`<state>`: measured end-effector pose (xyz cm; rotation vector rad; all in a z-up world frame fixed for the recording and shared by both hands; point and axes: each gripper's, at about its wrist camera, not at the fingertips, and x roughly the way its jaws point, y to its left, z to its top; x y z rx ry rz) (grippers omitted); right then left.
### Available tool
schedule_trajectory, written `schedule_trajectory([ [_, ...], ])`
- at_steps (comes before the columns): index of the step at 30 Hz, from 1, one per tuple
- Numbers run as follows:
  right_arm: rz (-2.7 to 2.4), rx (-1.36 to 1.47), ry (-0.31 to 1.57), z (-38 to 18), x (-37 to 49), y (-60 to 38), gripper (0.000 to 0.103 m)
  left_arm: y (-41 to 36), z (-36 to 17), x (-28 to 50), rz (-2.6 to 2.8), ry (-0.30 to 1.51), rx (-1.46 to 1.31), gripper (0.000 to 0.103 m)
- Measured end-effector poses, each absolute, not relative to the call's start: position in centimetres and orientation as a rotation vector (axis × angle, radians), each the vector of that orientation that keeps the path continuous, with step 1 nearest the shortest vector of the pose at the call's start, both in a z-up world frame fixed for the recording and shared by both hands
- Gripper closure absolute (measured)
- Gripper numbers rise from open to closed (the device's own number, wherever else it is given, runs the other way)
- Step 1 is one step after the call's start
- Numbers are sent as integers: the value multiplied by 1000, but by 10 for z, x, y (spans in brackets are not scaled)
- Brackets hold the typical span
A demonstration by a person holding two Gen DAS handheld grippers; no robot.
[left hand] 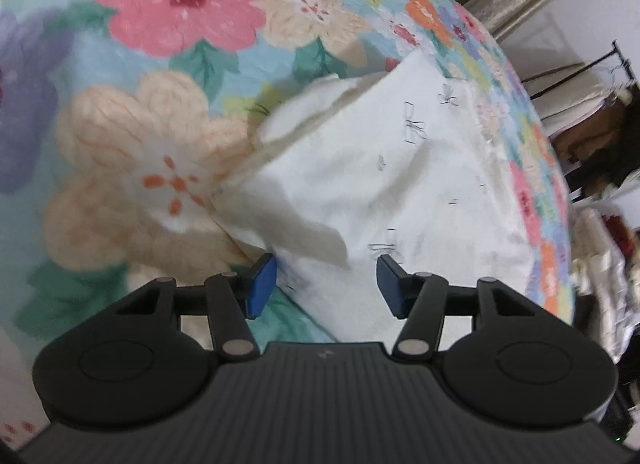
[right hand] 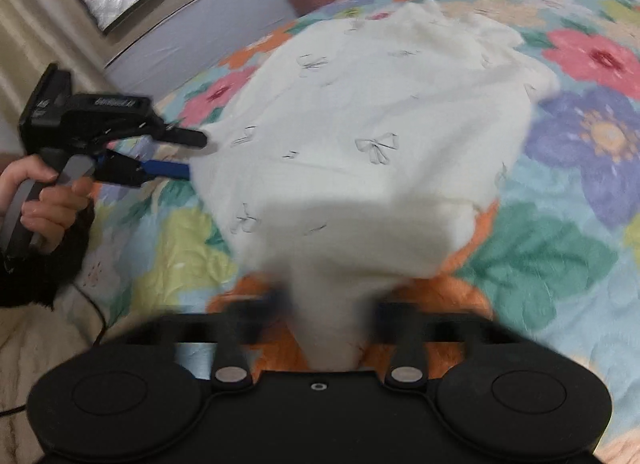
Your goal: Fold clothes
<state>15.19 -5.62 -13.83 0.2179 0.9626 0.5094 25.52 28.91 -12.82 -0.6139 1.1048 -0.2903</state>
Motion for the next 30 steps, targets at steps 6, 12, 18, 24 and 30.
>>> schedule_trajectory([
  [6, 510, 270, 838, -94, 163, -70, 89, 284, -123, 243, -333, 1056, -752, 40],
  [12, 485, 229, 788, -71, 164, -73, 89, 277, -154, 221, -385, 1102, -1105, 36],
  [18, 500, 301, 776, -59, 175, -80, 89, 263, -160, 238, -285, 1072, -1098, 30],
  [24, 490, 308, 760, -57, 172, -89, 89, 268, -172, 258, -224, 1031, -1137, 93],
  [30, 504, 333, 774, -60, 169, -92, 89, 260, -149, 261, -245, 974, -986, 97],
])
